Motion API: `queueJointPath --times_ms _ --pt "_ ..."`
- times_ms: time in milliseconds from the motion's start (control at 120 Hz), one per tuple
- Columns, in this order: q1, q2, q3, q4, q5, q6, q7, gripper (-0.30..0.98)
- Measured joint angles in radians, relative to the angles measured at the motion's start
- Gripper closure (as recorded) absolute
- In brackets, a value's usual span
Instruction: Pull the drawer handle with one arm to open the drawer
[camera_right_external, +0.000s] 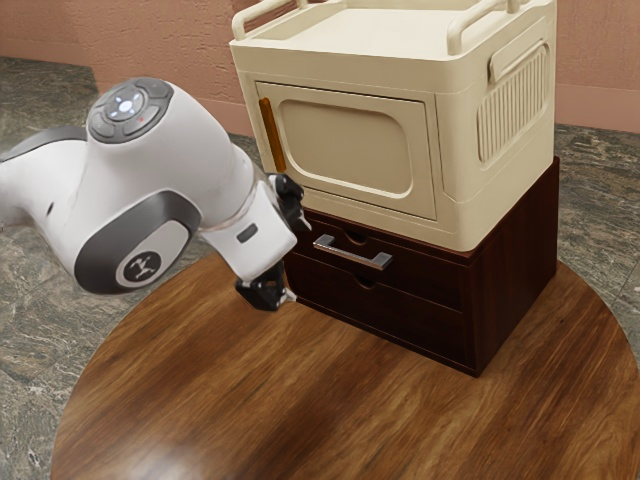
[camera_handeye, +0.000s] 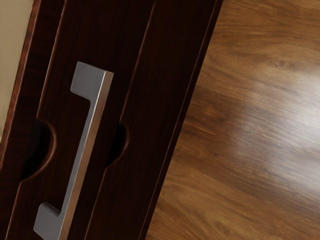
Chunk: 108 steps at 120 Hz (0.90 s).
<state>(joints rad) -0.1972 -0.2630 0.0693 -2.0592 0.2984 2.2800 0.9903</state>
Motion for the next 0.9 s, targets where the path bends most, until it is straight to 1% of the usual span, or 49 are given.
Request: queueJointPath --times_ms 100,217,333,442,575,700,900 --pt "0.000 0.038 0.001 0.012 0.004 0.026 0.027 0.00" --pt "-0.001 0.050 0.001 0.003 0.019 0.066 0.054 0.00" --pt "-0.001 0.069 -0.001 -0.004 0.067 0.108 0.076 0.00" --pt "-0.001 0.102 0.000 -0.005 0.089 0.136 0.093 0.00" --pt "0.000 0.144 0.003 0.005 0.099 0.159 0.110 0.00" --pt "0.006 0.170 0.028 0.017 0.102 0.172 0.123 0.00" --pt "0.004 0.208 0.032 0.028 0.104 0.194 0.139 0.00"
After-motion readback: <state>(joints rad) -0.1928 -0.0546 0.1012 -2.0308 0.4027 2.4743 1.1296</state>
